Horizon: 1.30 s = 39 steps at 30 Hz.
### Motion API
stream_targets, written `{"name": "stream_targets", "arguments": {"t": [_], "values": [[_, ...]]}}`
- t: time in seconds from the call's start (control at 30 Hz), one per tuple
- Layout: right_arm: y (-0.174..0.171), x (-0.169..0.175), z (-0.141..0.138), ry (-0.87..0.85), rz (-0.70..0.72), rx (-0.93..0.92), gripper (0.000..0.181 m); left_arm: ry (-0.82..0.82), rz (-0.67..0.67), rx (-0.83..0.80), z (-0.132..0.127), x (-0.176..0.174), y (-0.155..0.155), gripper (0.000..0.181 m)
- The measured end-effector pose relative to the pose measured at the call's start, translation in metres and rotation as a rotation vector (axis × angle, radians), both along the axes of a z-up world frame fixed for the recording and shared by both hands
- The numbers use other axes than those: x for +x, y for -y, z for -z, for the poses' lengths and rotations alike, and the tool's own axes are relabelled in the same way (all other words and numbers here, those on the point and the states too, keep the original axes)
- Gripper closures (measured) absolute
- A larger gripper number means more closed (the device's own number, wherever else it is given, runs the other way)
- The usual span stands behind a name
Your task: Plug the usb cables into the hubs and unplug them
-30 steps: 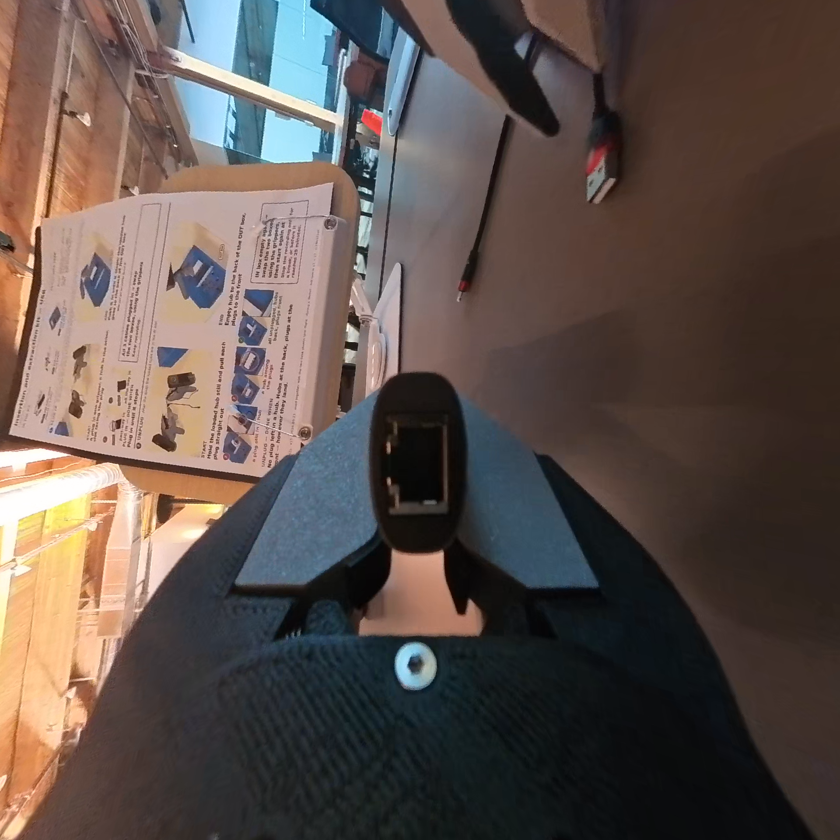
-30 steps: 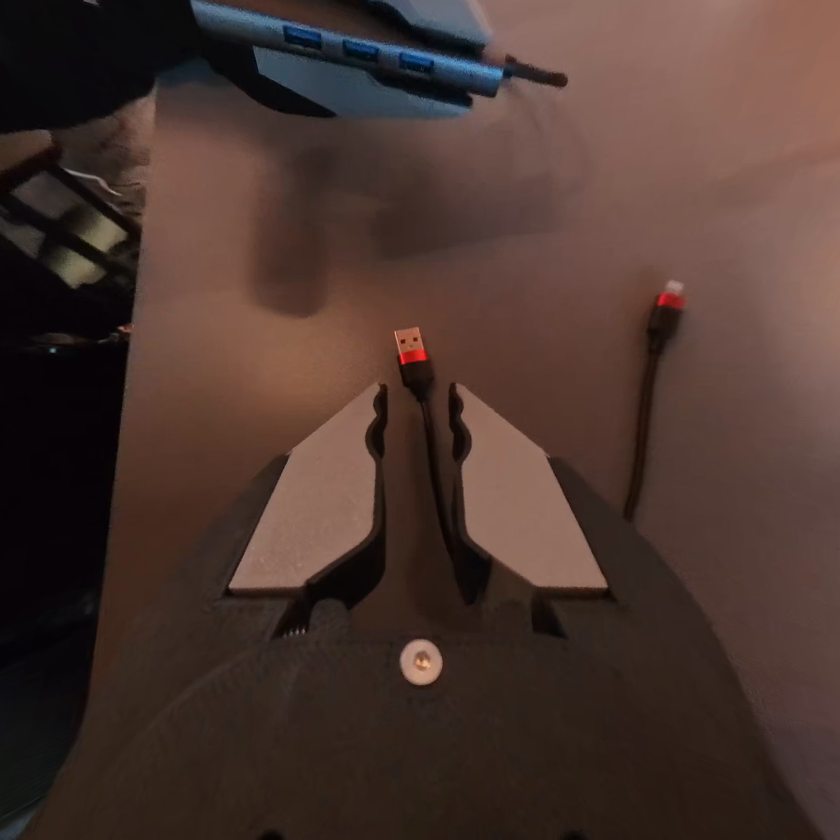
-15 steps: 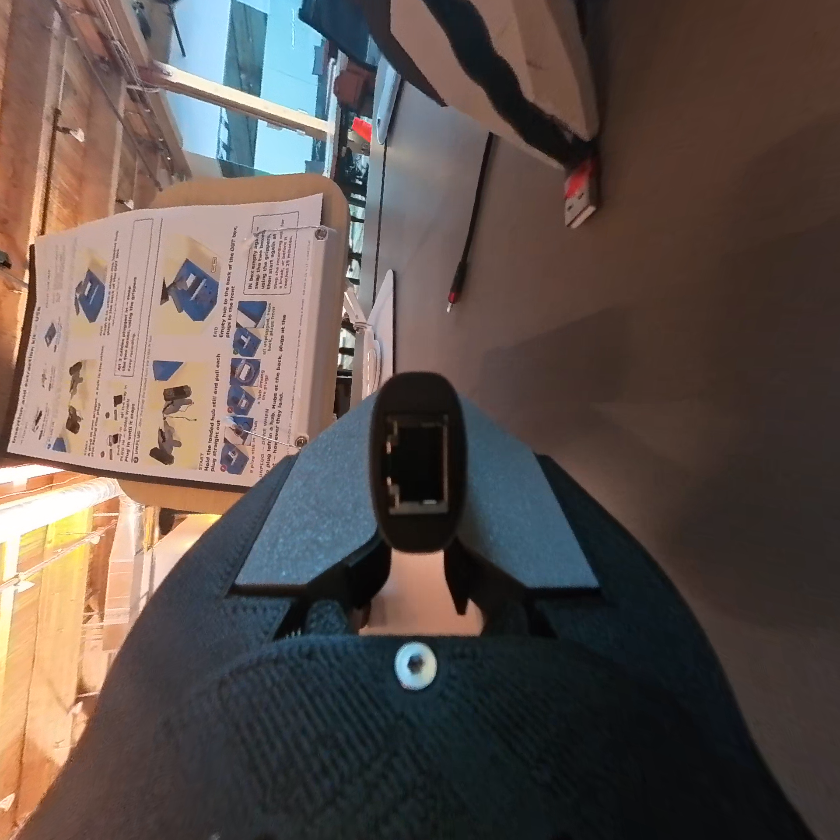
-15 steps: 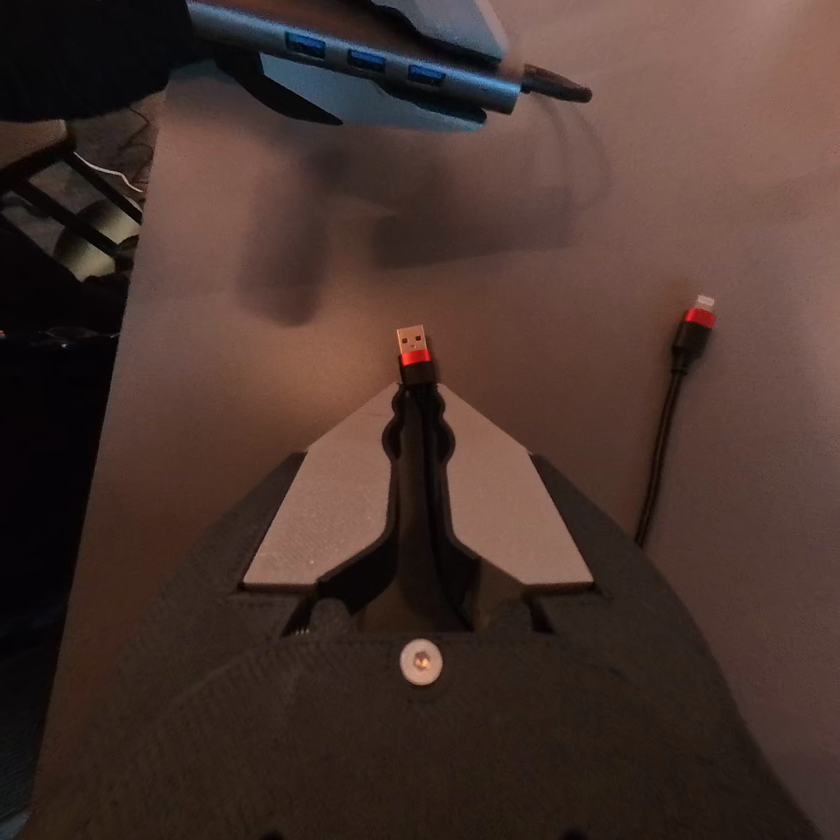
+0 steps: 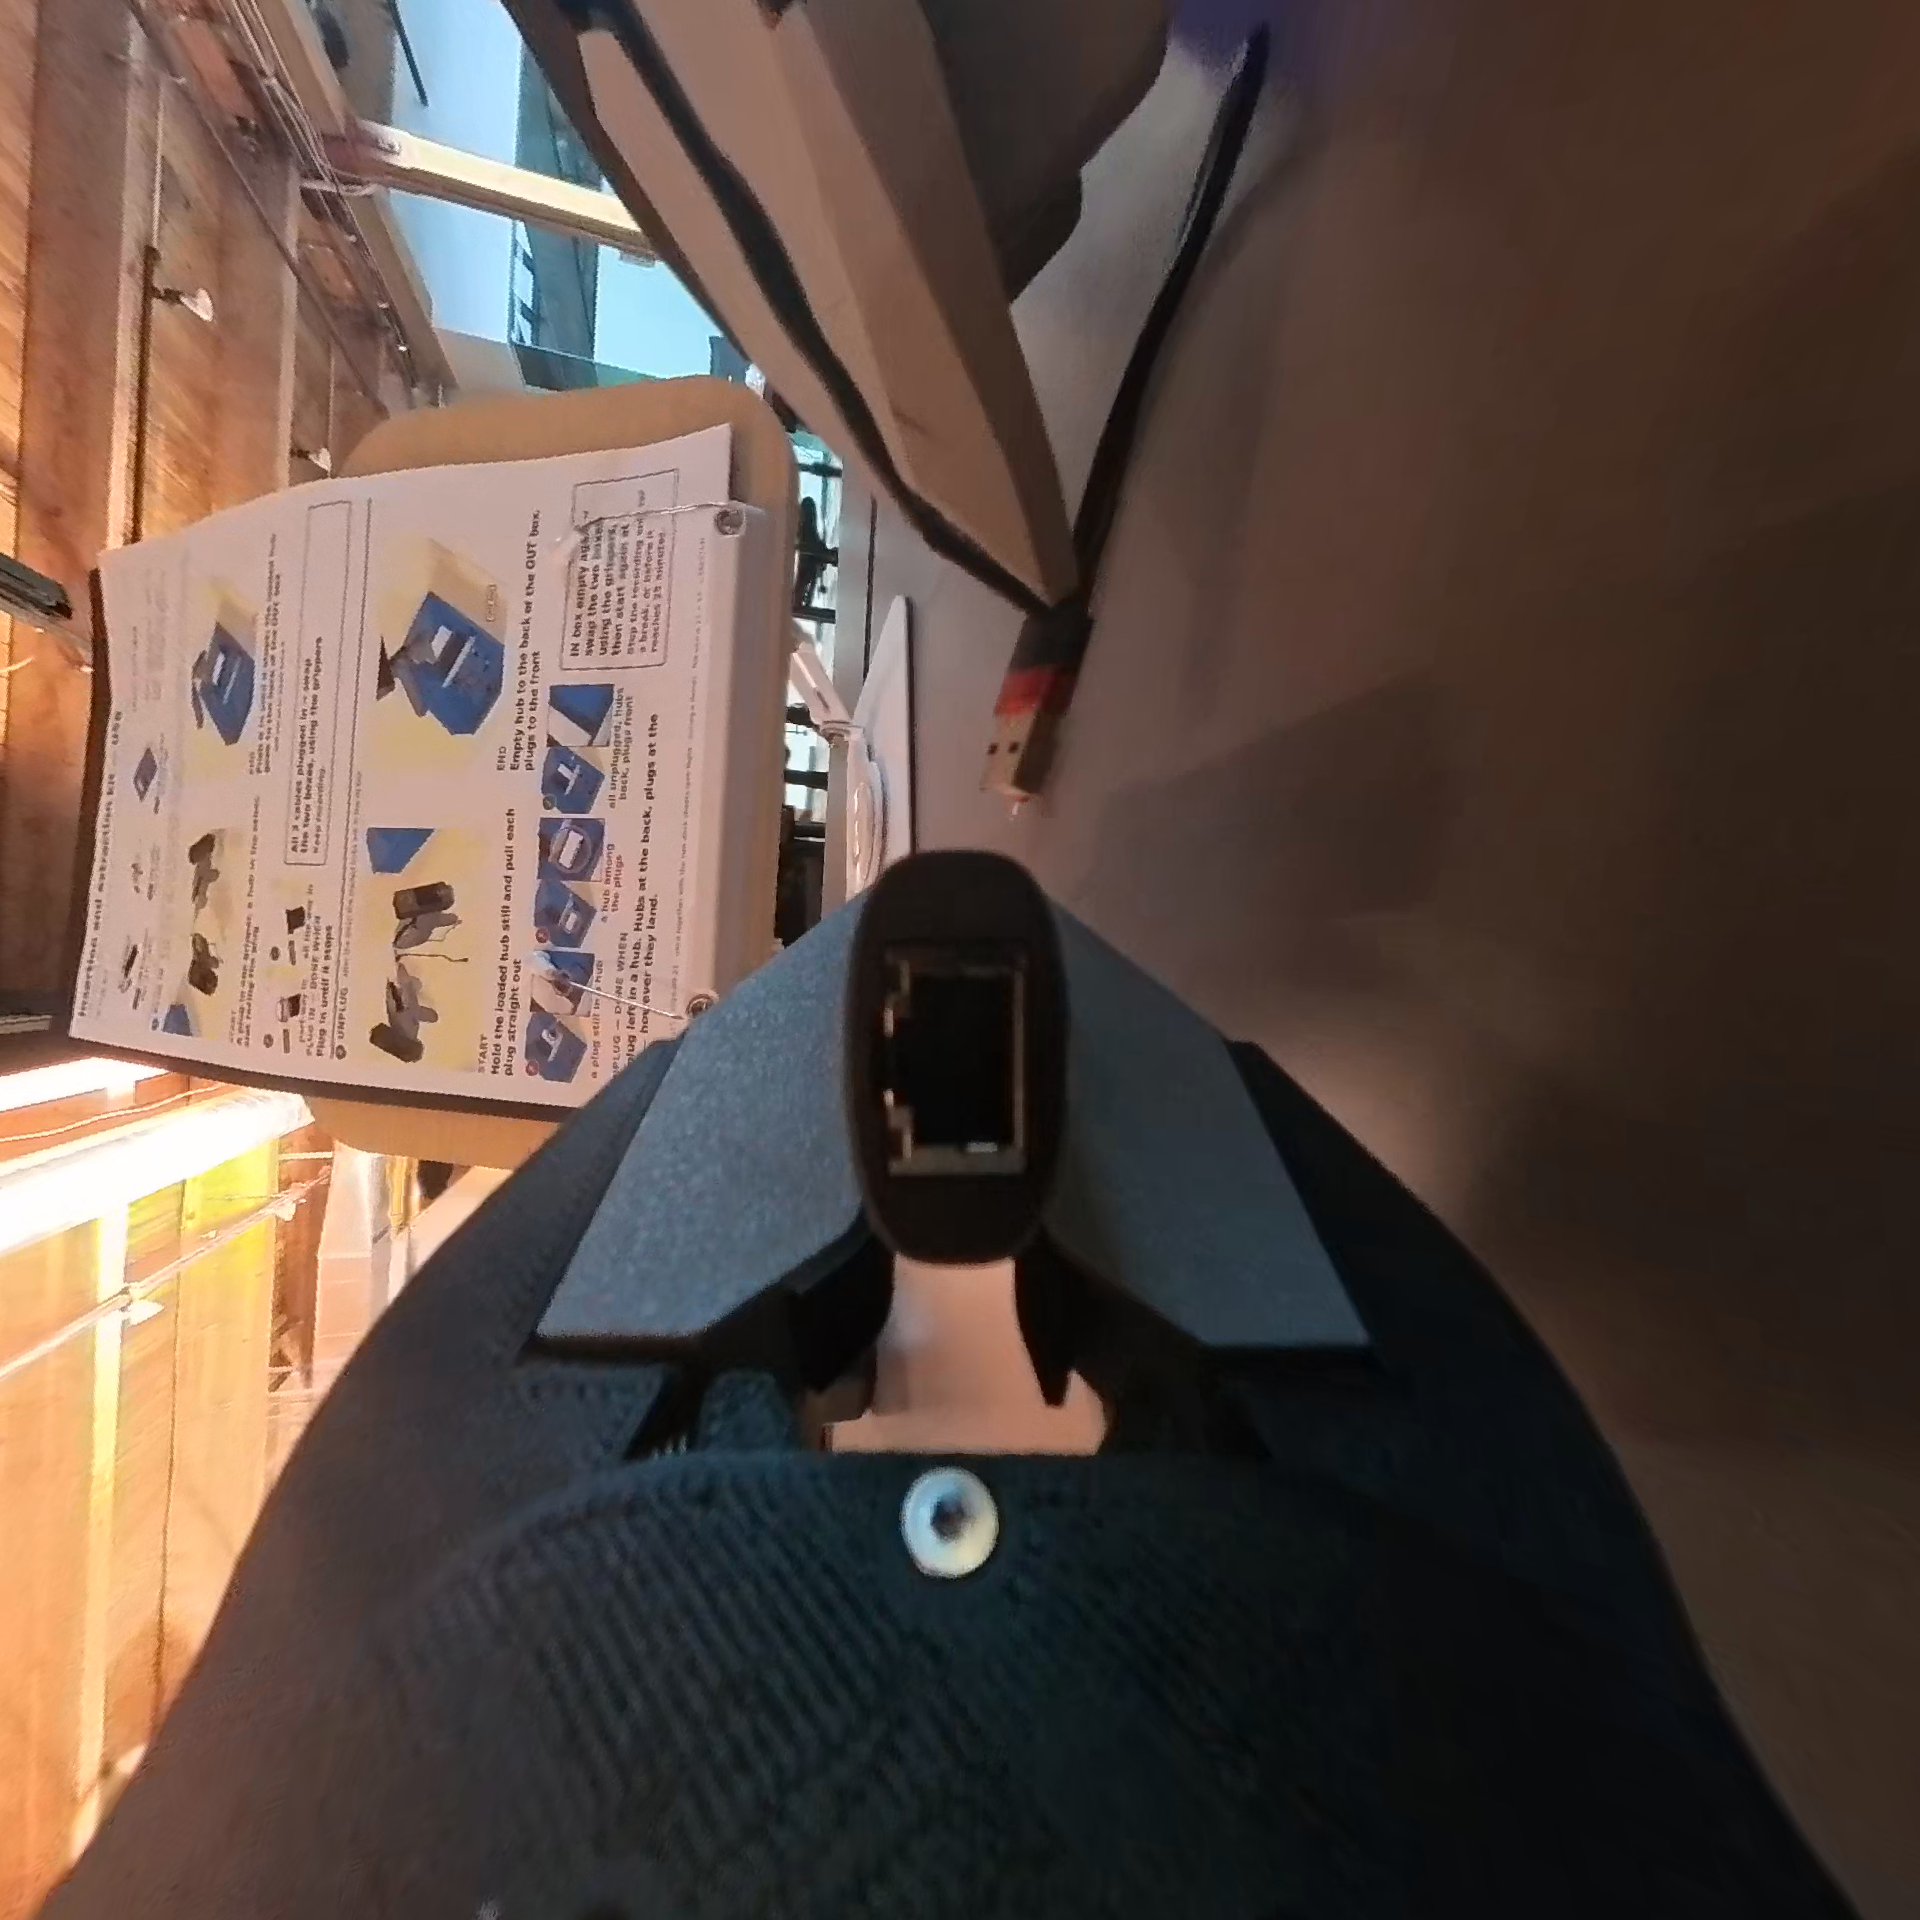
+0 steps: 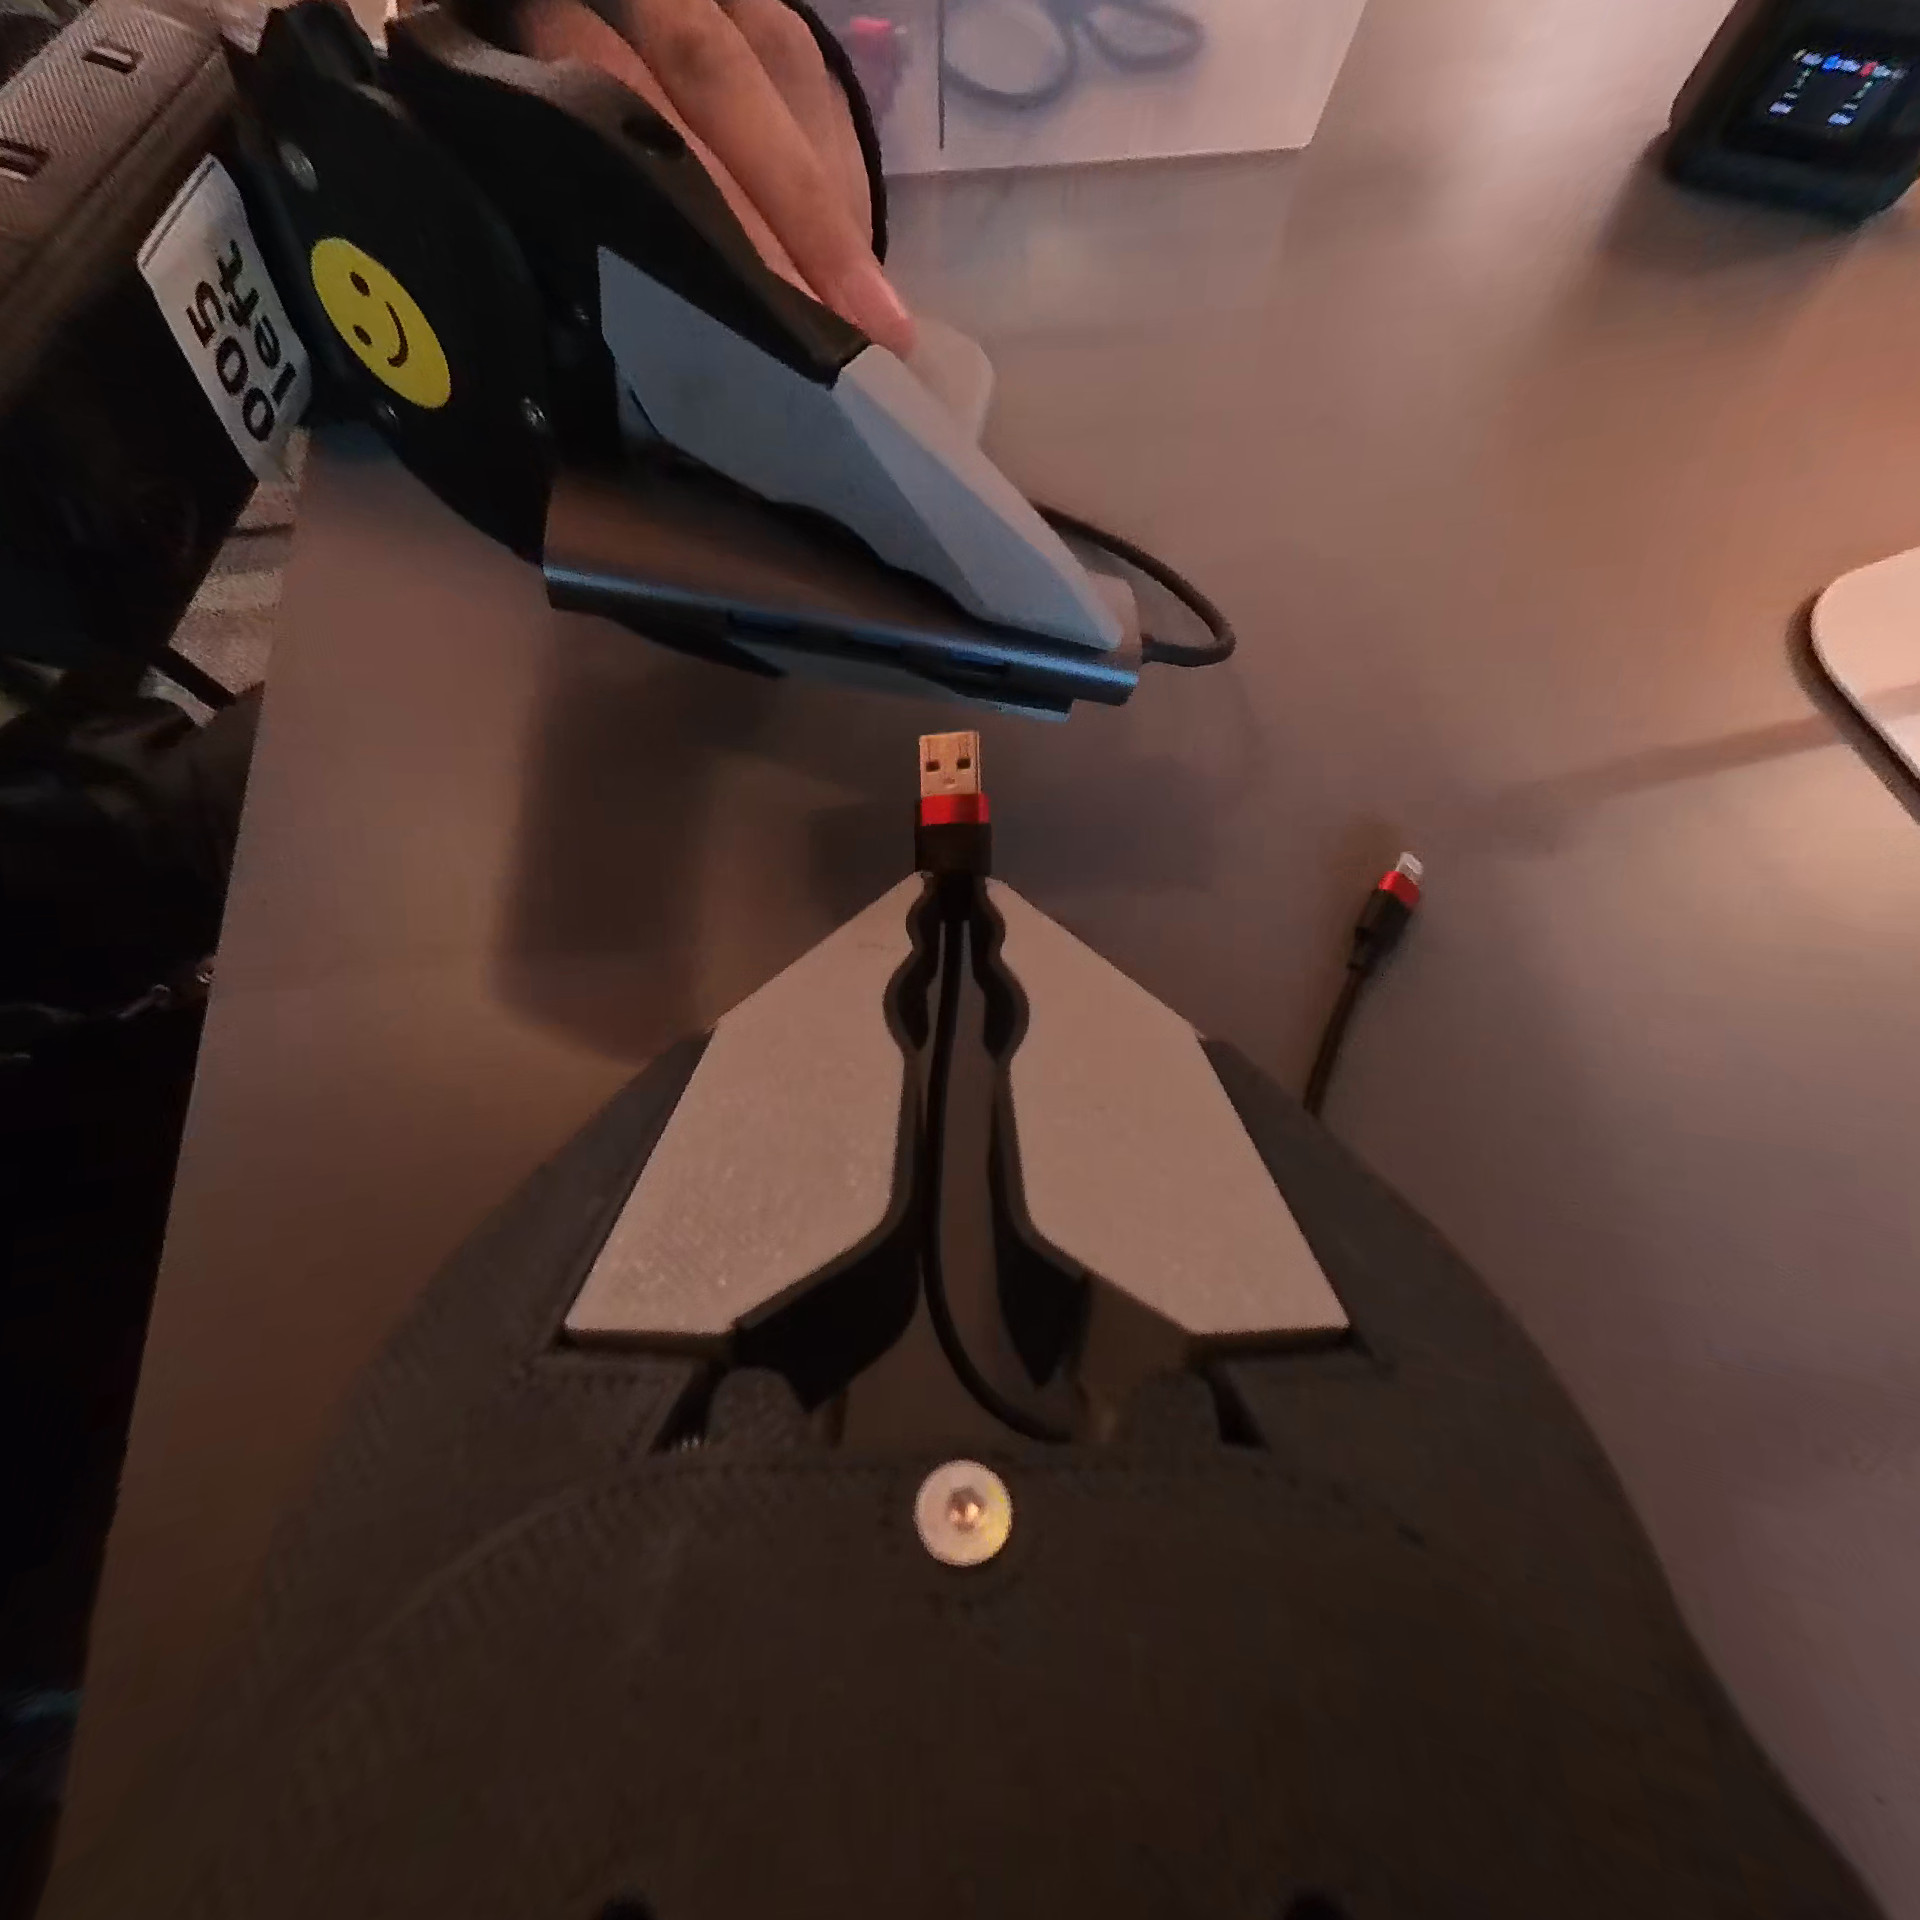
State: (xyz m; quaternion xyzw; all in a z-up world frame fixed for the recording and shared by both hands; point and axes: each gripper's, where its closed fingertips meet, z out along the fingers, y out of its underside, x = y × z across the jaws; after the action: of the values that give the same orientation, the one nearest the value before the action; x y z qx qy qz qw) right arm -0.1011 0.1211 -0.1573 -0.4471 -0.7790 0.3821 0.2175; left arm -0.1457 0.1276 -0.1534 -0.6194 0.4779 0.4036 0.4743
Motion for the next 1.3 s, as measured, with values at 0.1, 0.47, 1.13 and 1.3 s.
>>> {"name": "stream_targets", "arguments": {"t": [0.1,0.47,1.13,1.3], "values": [[-0.002,-0.002,-0.002,0.006,0.038,-0.006,0.178,0.002,-0.006,0.013,-0.003,-0.002,0.000,0.165],[0.000,0.001,-0.010,0.022,0.076,-0.127,0.179,-0.195,-0.008,0.092,-0.010,0.007,0.002,0.165],[0.005,0.005,-0.005,0.058,0.054,-0.116,0.180,-0.340,0.007,0.117,-0.007,0.018,0.004,0.166],[0.006,0.007,-0.008,0.050,0.046,-0.124,0.179,-0.339,0.011,0.123,-0.008,0.019,0.004,0.166]]}}
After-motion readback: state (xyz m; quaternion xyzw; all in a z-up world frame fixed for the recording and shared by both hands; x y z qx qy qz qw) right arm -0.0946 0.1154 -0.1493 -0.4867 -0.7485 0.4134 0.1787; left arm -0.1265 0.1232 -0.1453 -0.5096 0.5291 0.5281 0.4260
